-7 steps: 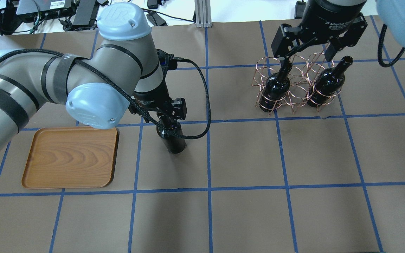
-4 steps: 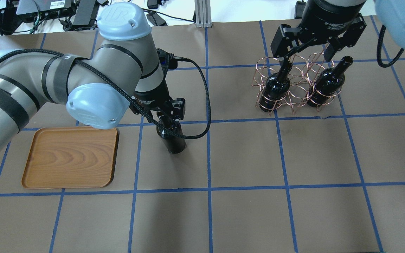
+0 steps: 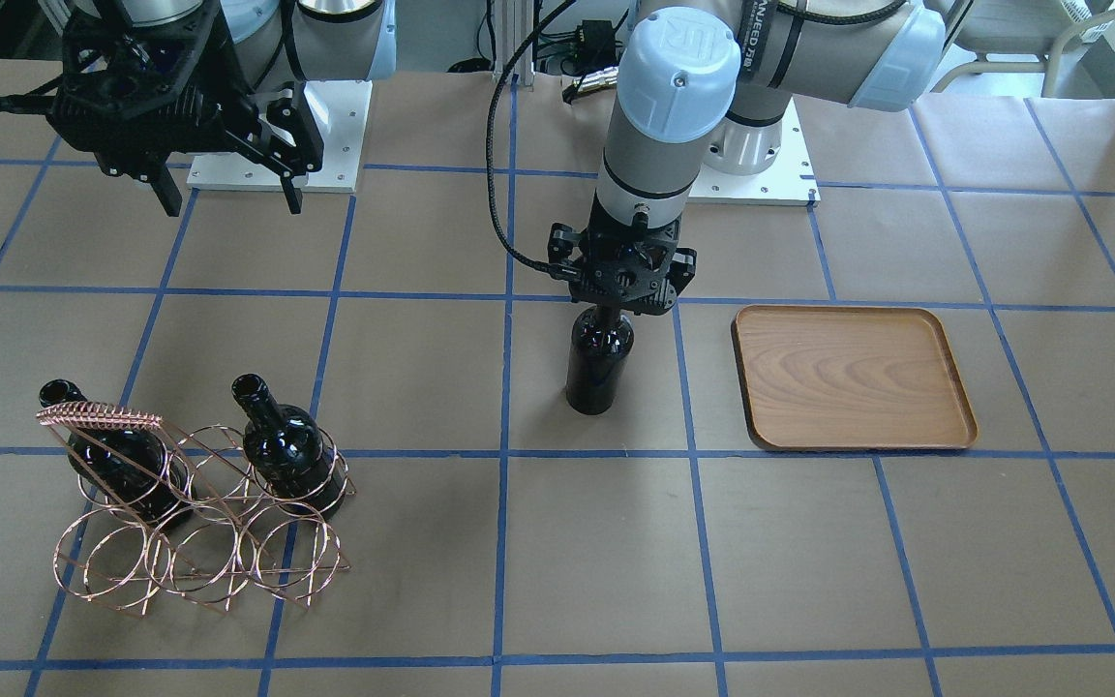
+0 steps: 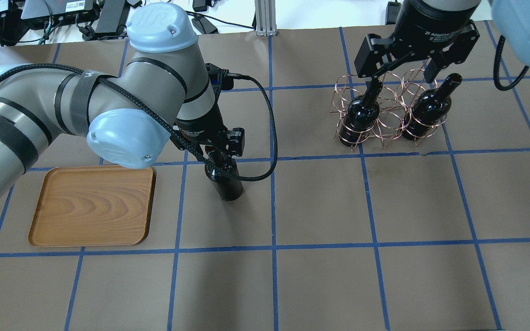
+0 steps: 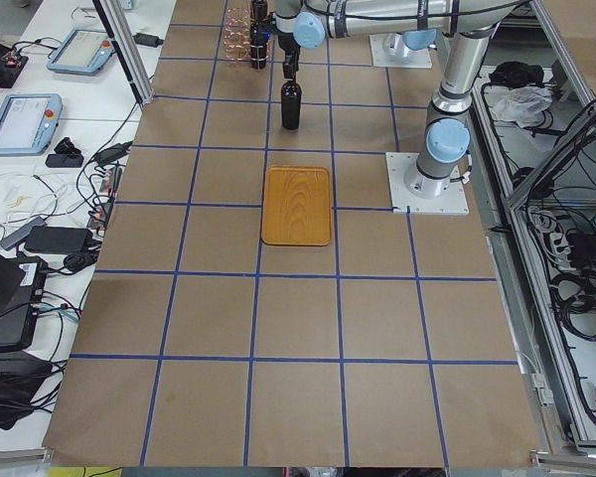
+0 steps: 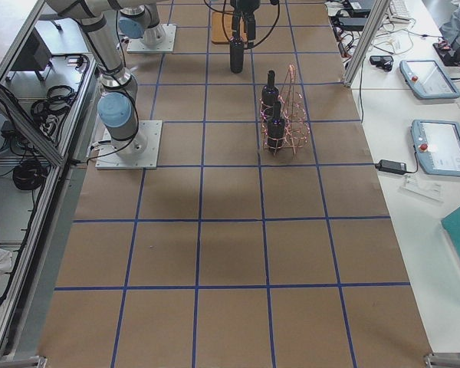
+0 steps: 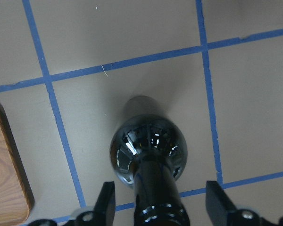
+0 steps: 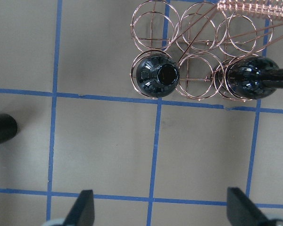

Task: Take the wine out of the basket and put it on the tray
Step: 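Close the left gripper on the bottle neck and lift it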

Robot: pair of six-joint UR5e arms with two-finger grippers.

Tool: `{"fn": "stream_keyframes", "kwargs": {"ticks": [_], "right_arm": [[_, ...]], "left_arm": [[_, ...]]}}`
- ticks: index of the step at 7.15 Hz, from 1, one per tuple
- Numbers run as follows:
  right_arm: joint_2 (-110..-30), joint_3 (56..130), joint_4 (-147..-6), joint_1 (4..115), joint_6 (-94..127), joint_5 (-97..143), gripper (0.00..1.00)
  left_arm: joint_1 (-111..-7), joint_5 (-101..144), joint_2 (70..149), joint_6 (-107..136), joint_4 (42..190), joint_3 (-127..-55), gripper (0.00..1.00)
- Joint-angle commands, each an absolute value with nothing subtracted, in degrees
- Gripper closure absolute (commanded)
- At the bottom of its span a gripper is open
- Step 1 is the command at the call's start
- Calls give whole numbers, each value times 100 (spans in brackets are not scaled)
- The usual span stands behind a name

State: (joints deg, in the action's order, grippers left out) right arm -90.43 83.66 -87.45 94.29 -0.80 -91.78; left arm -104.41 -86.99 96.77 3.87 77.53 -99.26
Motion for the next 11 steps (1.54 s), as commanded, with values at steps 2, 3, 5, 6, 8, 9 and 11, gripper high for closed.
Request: {"fn": "stream_keyframes", "kwargs": {"ticks": [2, 3, 5, 6, 8, 9, 11], "right_arm": [[-9044, 8367, -8745, 9439, -79, -9159, 0], [-9061, 8419, -8736, 9439, -79, -9202, 0], [-9097, 8455, -8745, 9439, -88, -9202, 0], [-9097, 8455, -8745, 9439, -79, -9167, 0], [-9097, 8490, -8763, 9439, -79, -9193, 0], [-9097, 8490, -8771, 9431, -88, -9193, 0], [-9097, 8490, -8780, 9439, -79, -9132, 0]], "left_arm": [[-10441, -8613, 9729, 413, 7770, -9932, 36], [-10441, -8622, 9738, 387, 7770, -9932, 37], [-10441, -8622, 9729, 387, 7787, -9932, 57], [-10441, -8631, 9729, 369, 7796, -9923, 82], [-10441, -8622, 9721, 378, 7770, -9879, 100], [-10441, -8631, 9712, 378, 7804, -9862, 100], [-10346, -8692, 9537, 378, 7822, -9809, 100]]}}
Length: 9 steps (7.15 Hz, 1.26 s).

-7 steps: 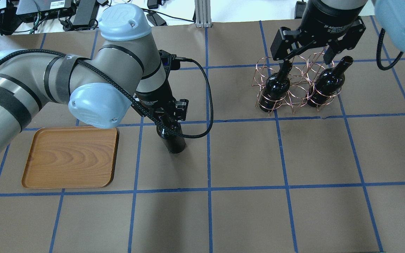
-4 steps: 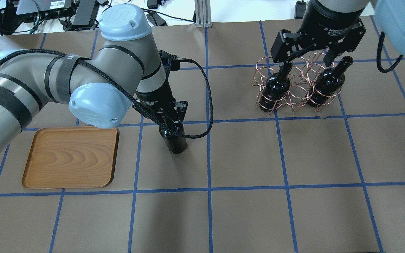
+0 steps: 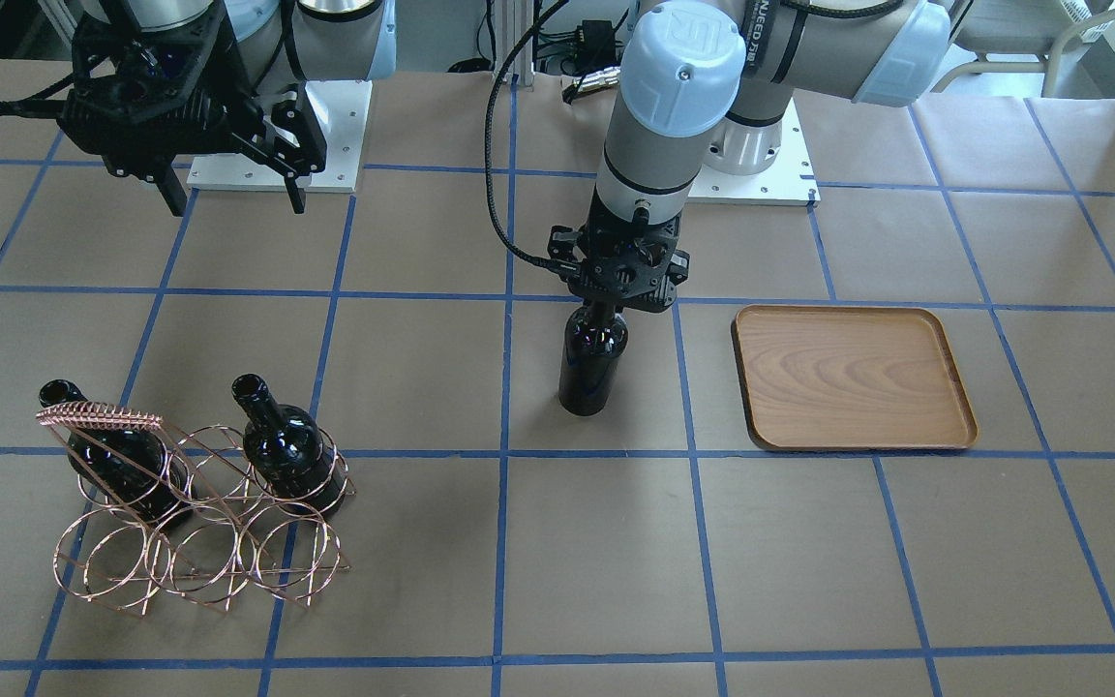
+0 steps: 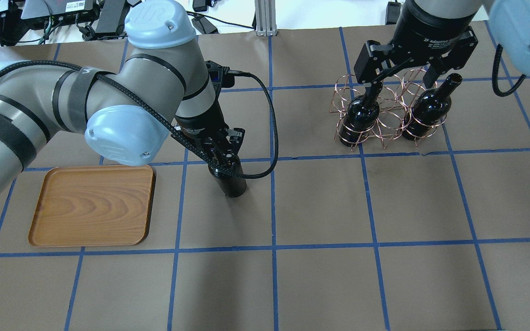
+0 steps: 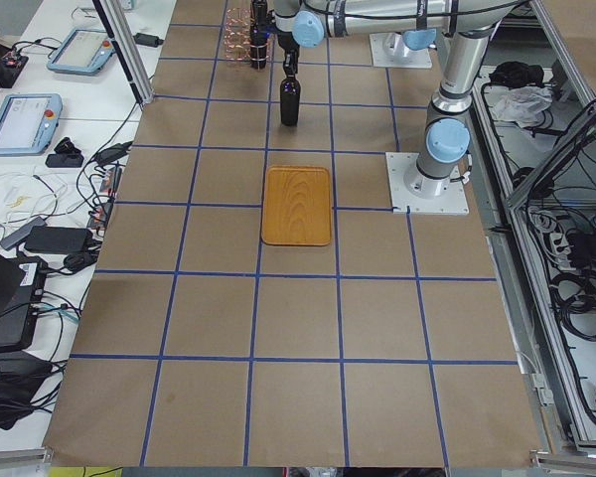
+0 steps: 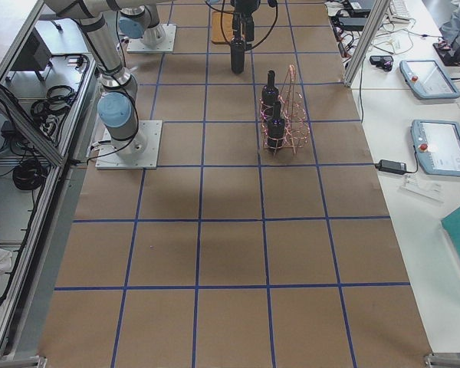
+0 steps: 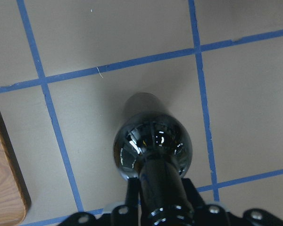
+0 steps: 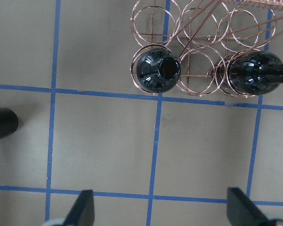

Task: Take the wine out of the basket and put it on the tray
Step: 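Close the left gripper on the bottle neck and lift it, then carry the bottle over the wooden tray with the left gripper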

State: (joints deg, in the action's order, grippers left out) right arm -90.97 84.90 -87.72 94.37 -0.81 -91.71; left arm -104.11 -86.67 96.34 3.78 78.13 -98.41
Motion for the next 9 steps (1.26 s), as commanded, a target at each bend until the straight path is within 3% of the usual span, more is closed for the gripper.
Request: {"fn": "stream_keyframes", "kwargs": {"ticks": [1, 9], "right_arm": [[-9114, 8490, -8772, 9439, -79, -9158, 0], [-9176, 8569, -8719, 9457, -70, -9140, 0]], "left_arm": [[-10284, -8727, 9536, 369, 7822, -9730, 100], [-7773, -8982, 9308, -2273, 8735, -9474, 100]]}}
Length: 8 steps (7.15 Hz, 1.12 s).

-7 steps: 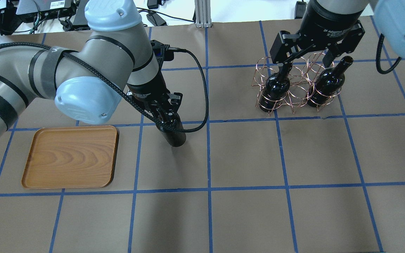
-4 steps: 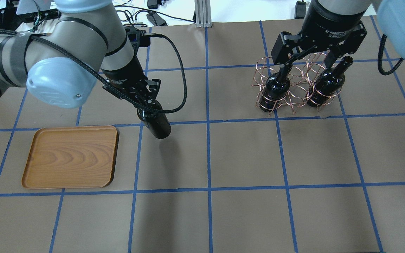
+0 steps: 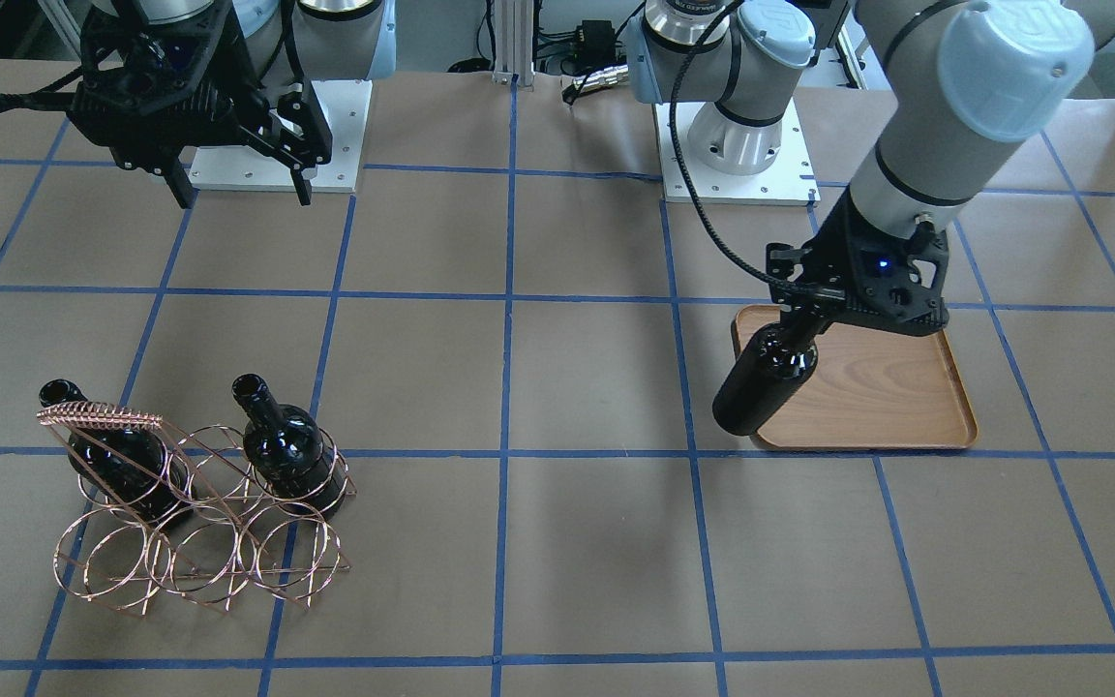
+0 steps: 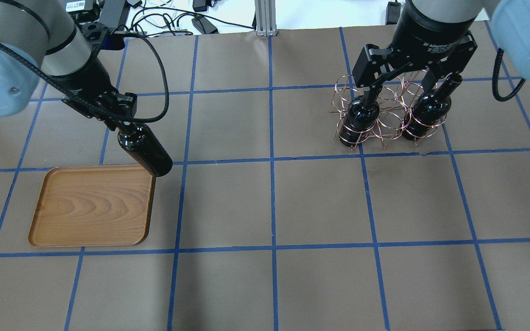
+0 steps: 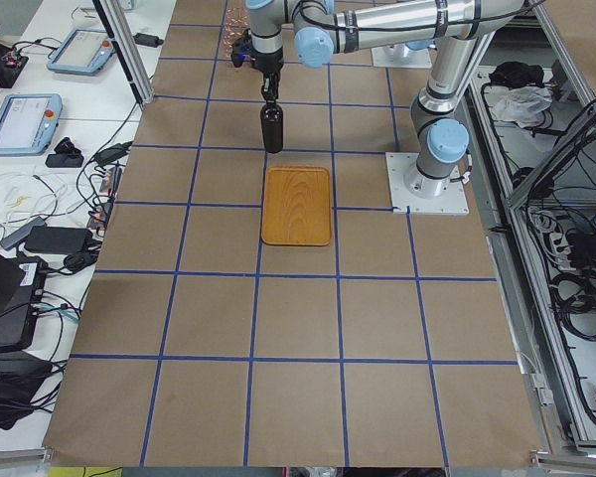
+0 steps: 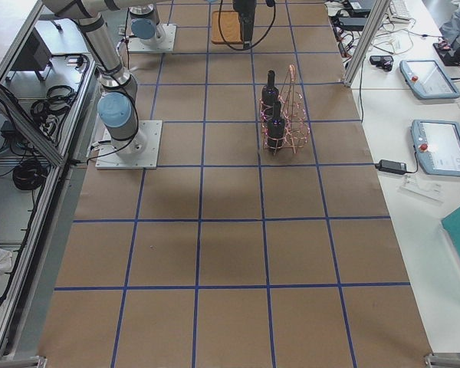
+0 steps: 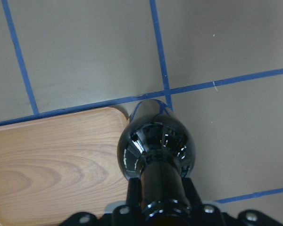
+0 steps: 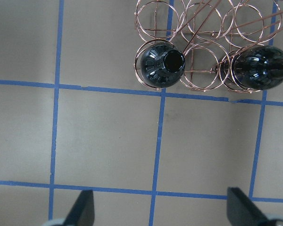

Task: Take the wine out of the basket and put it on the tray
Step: 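Carry the bottle over the wooden tray with the left gripper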

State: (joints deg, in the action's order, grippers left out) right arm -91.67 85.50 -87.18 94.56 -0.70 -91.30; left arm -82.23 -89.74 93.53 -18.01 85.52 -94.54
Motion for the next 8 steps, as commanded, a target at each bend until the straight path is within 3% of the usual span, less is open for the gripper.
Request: {"fn": "stream_keyframes", "kwargs": {"ticks": [1, 8], "right_arm": [[-9176, 8569, -8719, 9457, -70, -9123, 0], [-9211, 8578, -8710, 9466, -61, -9123, 0]], "left_arm": [[-7509, -8991, 9264, -2642, 8815, -9570, 100], [-6302, -9535, 9114, -4298, 8745, -10195, 100]]}}
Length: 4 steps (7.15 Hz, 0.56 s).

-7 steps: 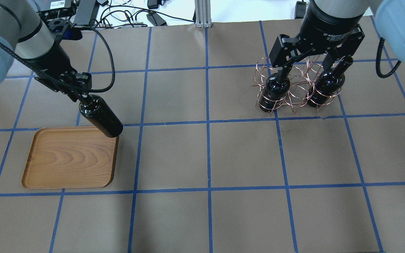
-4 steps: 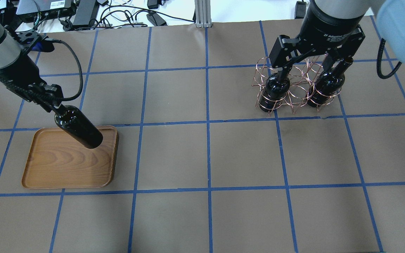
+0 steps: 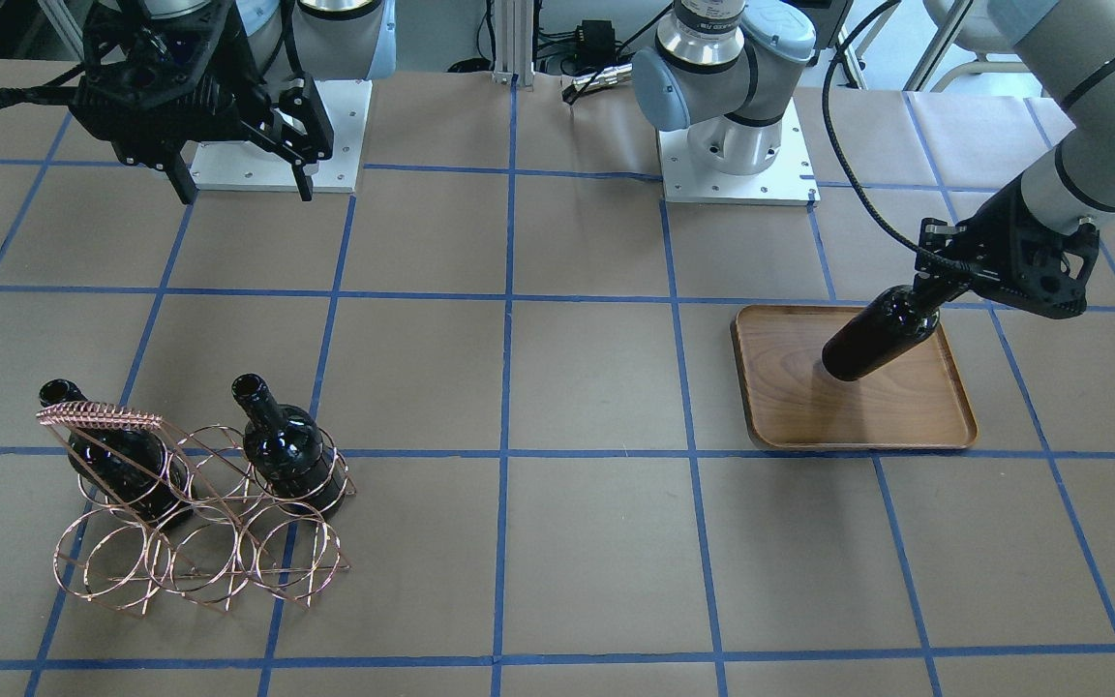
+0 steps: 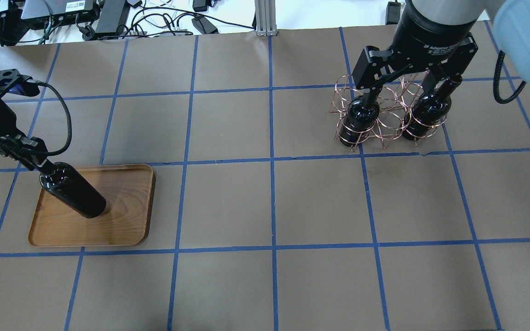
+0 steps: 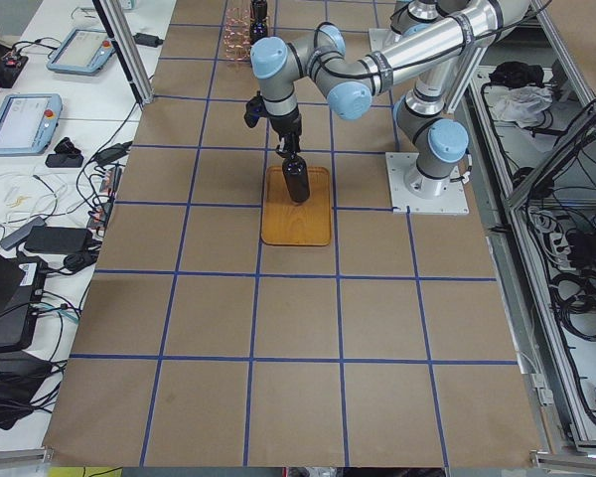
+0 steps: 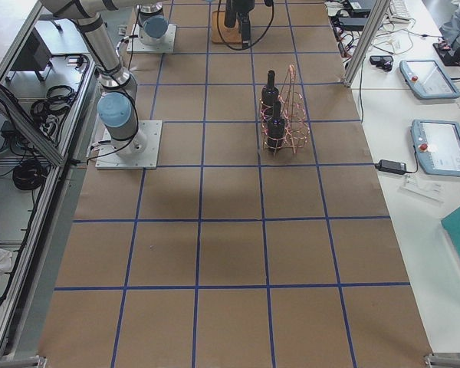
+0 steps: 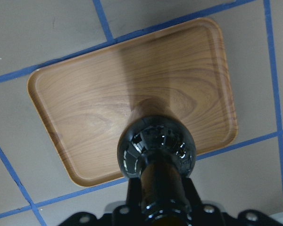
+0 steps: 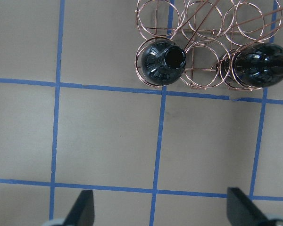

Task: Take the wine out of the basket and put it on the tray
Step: 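Carry the bottle over the wooden tray with the left gripper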

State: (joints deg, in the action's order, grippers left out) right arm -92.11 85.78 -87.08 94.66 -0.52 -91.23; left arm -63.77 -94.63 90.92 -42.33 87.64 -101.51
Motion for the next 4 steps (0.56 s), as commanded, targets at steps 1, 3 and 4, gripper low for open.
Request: {"fn": "stream_keyframes", "kwargs": {"ticks": [1, 3, 4], "right_arm": [[-9211, 8578, -8710, 9466, -53, -9123, 0], [-9211, 8578, -8701, 9466, -62, -9123, 0], [-9211, 8587, -8710, 9475, -62, -9123, 0]], "left_arm": [[-6302, -9536, 9149, -4298, 8736, -10195, 100], [-6302, -9545, 9228, -4280, 8580, -10160, 100], [-6302, -9545, 9255, -4228, 8535, -10160, 100]]}}
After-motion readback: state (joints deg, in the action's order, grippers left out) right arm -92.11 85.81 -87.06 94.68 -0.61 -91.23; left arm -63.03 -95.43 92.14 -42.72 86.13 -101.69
